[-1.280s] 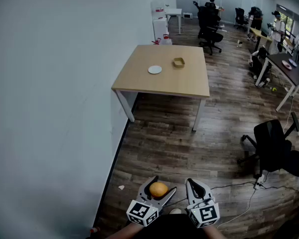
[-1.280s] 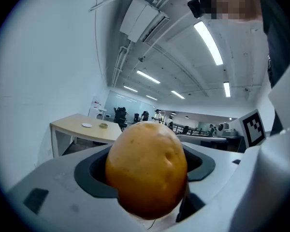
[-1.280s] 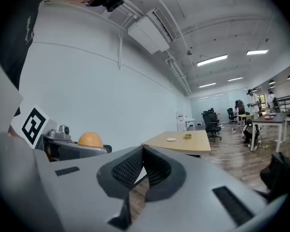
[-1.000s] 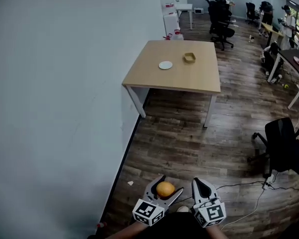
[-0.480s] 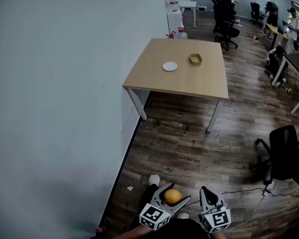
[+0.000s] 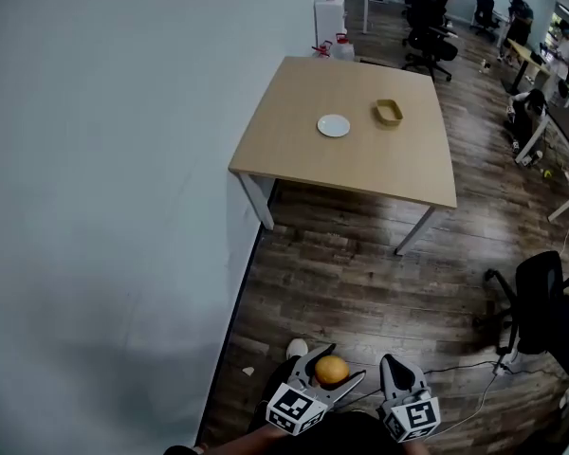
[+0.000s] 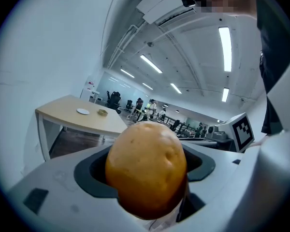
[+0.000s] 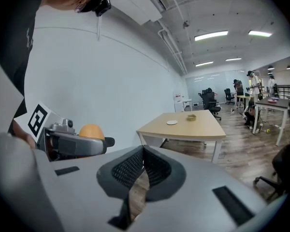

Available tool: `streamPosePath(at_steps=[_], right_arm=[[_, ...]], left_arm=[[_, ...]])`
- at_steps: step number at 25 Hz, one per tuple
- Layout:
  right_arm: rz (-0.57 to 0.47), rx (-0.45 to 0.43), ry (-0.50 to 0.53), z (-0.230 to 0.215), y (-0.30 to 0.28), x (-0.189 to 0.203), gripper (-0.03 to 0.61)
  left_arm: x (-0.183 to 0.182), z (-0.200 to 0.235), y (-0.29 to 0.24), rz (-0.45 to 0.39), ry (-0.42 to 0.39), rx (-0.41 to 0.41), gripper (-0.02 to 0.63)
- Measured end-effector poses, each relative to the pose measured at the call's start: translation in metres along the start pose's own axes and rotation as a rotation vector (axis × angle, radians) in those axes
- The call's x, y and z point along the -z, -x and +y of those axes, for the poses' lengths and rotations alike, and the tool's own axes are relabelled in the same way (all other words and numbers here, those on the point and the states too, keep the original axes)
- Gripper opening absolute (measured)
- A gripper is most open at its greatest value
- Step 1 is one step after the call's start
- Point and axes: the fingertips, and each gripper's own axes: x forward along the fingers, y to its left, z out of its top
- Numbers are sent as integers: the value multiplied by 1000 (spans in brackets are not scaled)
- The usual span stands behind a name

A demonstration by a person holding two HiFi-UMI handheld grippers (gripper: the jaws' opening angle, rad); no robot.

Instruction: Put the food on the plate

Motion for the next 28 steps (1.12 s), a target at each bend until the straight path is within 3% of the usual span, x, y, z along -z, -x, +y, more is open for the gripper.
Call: streamPosePath(at_steps=[8,14,18,22,28], right_arm=[[-9,2,65,44,-87,-54,60],[9,26,137,62,-138,-74,60],[4,54,98,66,-157,-89,60],[-1,79,184,69,-162,-98,60],[-55,78,232,69,-177,-107,59]], left_arm=[[-48,100,16,-5,-27,-7,348],[-84,159,24,-40,50,-4,348],[-98,185,24,-50,28,2,348],[-108,199,25,-75,30,-4,348],[-114,218,19,-98,10,-16,348]])
